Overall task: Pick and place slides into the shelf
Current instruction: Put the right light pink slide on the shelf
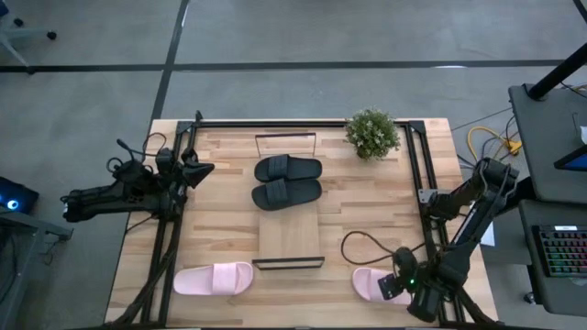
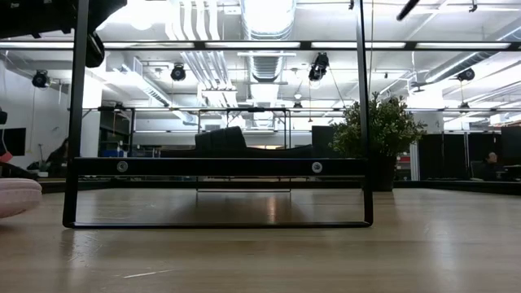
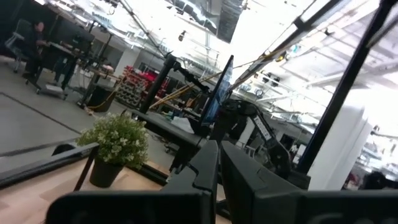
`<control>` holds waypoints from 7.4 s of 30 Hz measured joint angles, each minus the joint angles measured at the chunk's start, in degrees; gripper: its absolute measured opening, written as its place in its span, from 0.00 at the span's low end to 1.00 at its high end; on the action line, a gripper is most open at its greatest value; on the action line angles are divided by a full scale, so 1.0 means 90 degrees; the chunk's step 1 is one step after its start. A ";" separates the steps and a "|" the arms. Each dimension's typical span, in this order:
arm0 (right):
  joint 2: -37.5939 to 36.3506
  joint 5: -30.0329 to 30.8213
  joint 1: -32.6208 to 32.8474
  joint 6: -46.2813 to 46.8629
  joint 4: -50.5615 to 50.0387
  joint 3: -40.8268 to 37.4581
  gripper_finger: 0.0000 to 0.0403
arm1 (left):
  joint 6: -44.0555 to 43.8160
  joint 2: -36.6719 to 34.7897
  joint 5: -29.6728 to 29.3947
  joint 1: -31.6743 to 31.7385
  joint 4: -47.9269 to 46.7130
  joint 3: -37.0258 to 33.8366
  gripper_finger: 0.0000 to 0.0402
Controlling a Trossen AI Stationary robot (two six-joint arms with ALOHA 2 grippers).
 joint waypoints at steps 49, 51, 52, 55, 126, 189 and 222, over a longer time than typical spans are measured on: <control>0.0816 0.0793 0.0137 -0.0365 0.1483 -0.0019 0.42 | -0.0067 0.0015 -0.0168 0.0002 0.0019 0.0000 0.01; 0.0816 0.0789 0.0138 -0.0451 0.1468 -0.0027 0.38 | -0.0067 0.0015 -0.0168 0.0002 0.0008 0.0000 0.01; 0.0816 0.0787 0.0138 -0.0493 0.1466 -0.0027 0.36 | -0.0067 0.0015 -0.0168 0.0002 0.0010 0.0000 0.01; 0.0816 0.0789 0.0136 -0.0534 0.1456 -0.0039 0.29 | -0.0067 0.0015 -0.0176 0.0002 0.0008 0.0000 0.01; -0.0595 0.3968 -0.0260 -0.1668 -0.0753 0.2026 0.02 | -0.0045 -0.0085 -0.0134 0.0001 0.0047 0.0000 0.01; -0.0896 -0.1156 -0.5012 -0.7130 0.2215 0.2280 0.02 | 0.1001 -0.0661 -0.0134 0.0000 0.0127 0.0046 0.01; 0.0988 -0.1902 -0.5258 -0.7110 0.3701 0.2280 0.02 | 0.1006 -0.0648 -0.0136 0.0002 0.0095 0.0034 0.01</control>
